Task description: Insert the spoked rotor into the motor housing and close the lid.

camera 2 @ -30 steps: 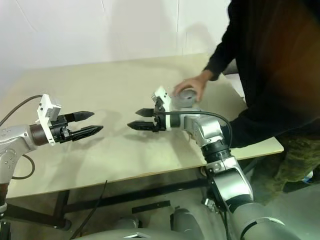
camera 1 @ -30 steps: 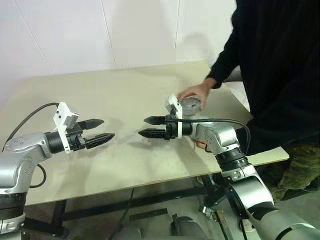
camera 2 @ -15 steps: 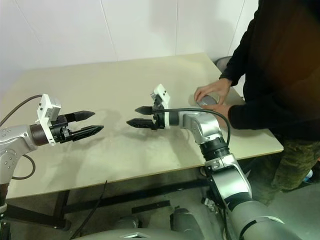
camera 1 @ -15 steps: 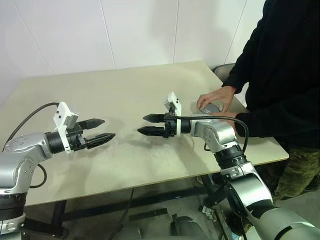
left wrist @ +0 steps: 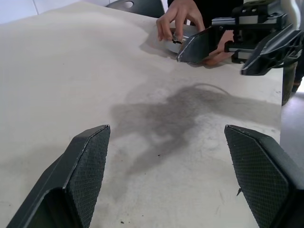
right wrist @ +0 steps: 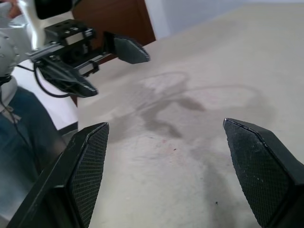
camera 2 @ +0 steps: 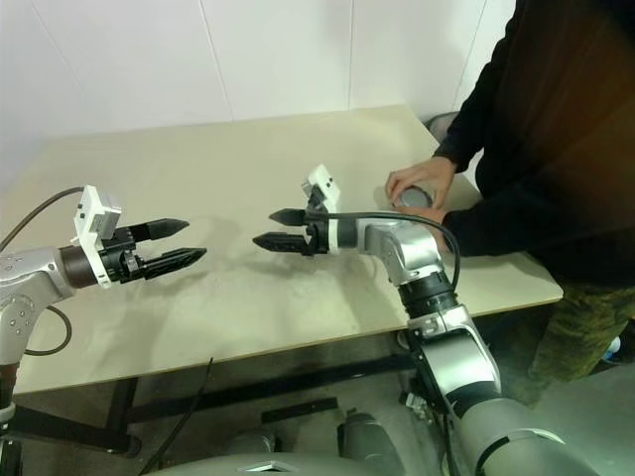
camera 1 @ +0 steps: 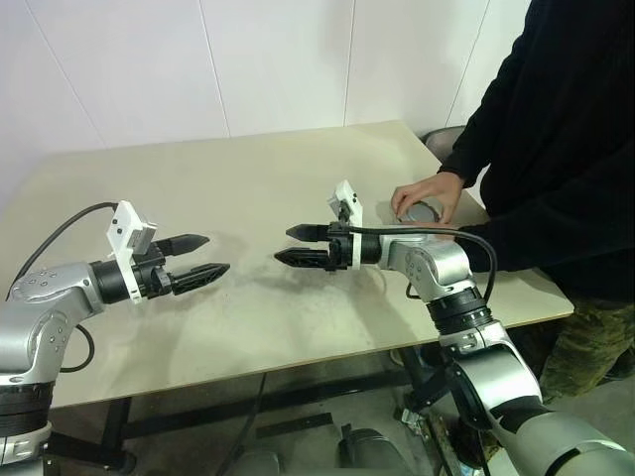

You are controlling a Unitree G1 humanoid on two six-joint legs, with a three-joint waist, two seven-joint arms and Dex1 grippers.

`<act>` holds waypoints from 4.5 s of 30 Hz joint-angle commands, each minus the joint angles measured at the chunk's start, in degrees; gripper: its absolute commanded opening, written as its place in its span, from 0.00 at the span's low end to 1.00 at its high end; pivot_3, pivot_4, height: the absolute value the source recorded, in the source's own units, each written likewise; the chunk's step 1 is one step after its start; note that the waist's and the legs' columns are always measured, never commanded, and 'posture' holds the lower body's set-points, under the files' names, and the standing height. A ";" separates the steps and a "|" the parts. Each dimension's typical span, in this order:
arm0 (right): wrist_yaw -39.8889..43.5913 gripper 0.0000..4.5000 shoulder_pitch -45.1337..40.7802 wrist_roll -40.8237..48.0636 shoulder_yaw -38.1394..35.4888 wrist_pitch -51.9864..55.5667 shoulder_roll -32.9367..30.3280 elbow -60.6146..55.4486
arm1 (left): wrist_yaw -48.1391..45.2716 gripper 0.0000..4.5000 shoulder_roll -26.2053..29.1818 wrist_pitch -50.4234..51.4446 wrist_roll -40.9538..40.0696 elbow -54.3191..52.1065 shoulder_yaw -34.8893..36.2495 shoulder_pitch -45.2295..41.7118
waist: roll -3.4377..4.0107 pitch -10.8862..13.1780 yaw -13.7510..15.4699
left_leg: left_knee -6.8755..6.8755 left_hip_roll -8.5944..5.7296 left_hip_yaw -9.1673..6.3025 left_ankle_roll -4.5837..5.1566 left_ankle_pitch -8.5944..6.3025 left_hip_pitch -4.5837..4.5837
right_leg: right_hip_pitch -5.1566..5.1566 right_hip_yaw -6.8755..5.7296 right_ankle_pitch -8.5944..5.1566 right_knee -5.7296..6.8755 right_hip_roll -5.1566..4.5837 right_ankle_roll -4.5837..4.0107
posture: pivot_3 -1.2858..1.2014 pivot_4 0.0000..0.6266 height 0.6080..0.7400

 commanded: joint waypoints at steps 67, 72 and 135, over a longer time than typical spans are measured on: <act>1.38 0.89 1.72 3.42 -0.80 2.57 -0.86 -6.43 | 0.80 0.91 0.10 1.05 -1.92 -2.72 0.09 -1.08 | -0.01 0.00 0.03 | 0.01 -0.01 0.00 0.00 0.00 0.01 | 0.02 0.00 0.00 0.00 0.01 0.00 | 0.52 0.00 1.00; 1.05 0.89 2.62 4.10 -1.24 3.02 -1.08 -7.48 | 0.07 0.91 0.13 0.34 -0.86 -1.86 -0.77 -1.64 | 0.00 0.00 0.02 | 0.00 -0.01 0.00 0.00 0.00 0.01 | 0.02 0.00 0.00 0.00 0.01 0.00 | 0.52 0.00 1.00; 3.66 0.89 -1.42 5.46 -0.51 4.21 -2.41 -5.23 | 3.53 0.91 -1.83 0.24 -2.70 -6.32 0.45 0.78 | -0.02 -0.01 0.05 | 0.02 -0.01 0.00 0.00 0.00 0.03 | 0.06 0.00 0.00 0.00 0.00 0.00 | 0.52 0.00 1.00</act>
